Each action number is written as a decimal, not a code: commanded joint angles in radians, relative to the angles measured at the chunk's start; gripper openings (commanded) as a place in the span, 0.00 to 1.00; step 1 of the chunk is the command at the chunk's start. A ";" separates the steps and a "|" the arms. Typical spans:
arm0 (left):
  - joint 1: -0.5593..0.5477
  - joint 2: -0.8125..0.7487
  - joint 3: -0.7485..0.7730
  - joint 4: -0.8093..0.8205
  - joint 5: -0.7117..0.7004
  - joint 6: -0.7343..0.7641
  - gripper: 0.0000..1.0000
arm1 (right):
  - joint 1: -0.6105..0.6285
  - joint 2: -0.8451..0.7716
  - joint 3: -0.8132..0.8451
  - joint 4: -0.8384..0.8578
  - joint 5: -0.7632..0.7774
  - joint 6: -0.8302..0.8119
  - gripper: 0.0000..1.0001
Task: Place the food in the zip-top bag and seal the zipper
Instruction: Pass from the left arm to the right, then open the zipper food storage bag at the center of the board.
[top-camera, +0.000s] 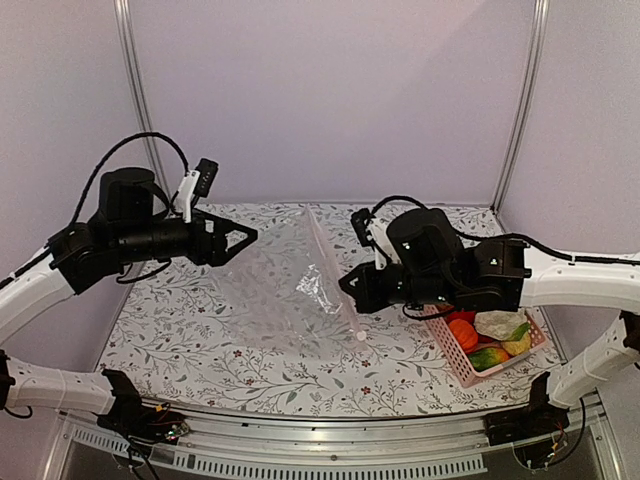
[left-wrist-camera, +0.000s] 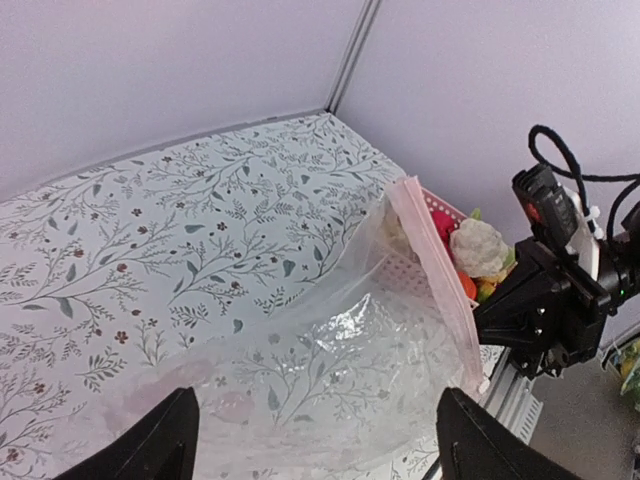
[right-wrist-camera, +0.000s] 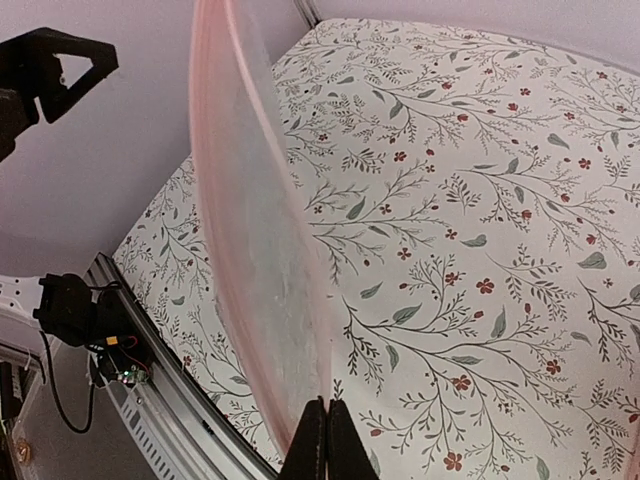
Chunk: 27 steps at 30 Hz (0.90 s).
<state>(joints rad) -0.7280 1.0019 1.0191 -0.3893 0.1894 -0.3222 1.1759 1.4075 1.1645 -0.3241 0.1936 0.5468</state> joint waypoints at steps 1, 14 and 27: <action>-0.030 -0.057 -0.020 0.019 -0.216 -0.146 0.82 | -0.007 -0.043 -0.041 0.021 0.085 0.070 0.00; -0.275 0.089 -0.152 0.288 -0.238 -0.468 0.83 | -0.005 -0.008 -0.051 0.063 0.036 0.095 0.00; -0.354 0.258 -0.070 0.371 -0.217 -0.468 0.54 | 0.008 0.047 -0.011 0.082 0.004 0.075 0.00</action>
<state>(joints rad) -1.0660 1.2324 0.9203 -0.0624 -0.0269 -0.7872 1.1774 1.4334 1.1210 -0.2604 0.2180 0.6312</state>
